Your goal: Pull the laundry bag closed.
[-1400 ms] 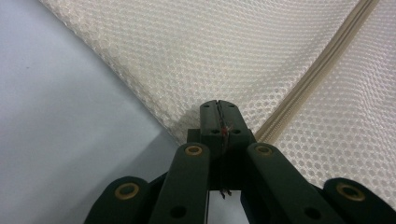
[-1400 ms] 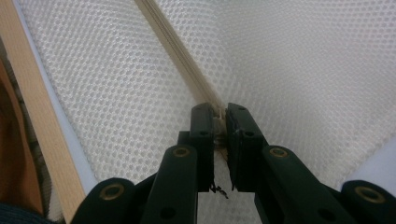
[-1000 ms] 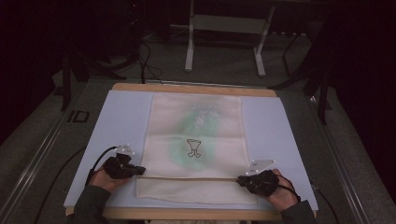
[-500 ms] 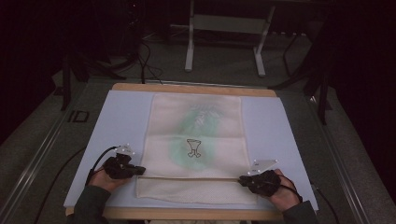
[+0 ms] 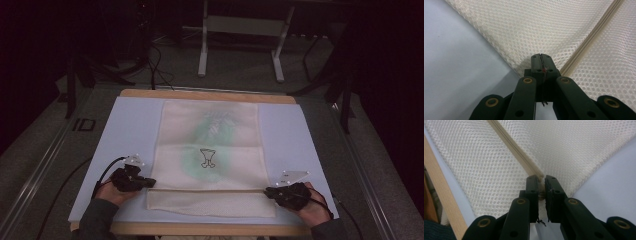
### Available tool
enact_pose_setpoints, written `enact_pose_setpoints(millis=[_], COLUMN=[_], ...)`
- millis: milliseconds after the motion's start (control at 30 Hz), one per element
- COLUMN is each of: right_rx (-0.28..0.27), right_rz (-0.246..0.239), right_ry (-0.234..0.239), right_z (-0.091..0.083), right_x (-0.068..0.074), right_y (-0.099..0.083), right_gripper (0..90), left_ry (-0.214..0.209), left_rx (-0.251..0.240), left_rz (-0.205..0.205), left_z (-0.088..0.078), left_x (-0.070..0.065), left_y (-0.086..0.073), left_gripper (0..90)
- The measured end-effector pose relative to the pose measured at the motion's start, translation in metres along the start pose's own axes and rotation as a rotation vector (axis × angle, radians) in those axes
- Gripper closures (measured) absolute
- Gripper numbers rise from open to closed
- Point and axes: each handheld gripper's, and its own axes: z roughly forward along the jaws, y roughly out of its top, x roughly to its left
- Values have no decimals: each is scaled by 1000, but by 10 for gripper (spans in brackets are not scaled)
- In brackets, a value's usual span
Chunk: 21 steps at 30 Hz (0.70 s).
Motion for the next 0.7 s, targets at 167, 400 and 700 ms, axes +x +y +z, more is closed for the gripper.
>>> enact_pose_setpoints(millis=[167,400,700], right_rx=[-13,-9,-174], right_rz=[8,21,125], right_ry=[-15,-25,-10], right_z=[-1,0,-15], right_x=[-3,-7,-18], right_y=[1,-1,-11], right_gripper=[821,819,638], left_ry=[-5,-13,-19], left_rx=[-2,-2,-33], left_rz=[4,17,16], left_z=[1,2,-2], left_x=[-1,-2,-1], left_y=[1,2,0], left_gripper=[900,898,842])
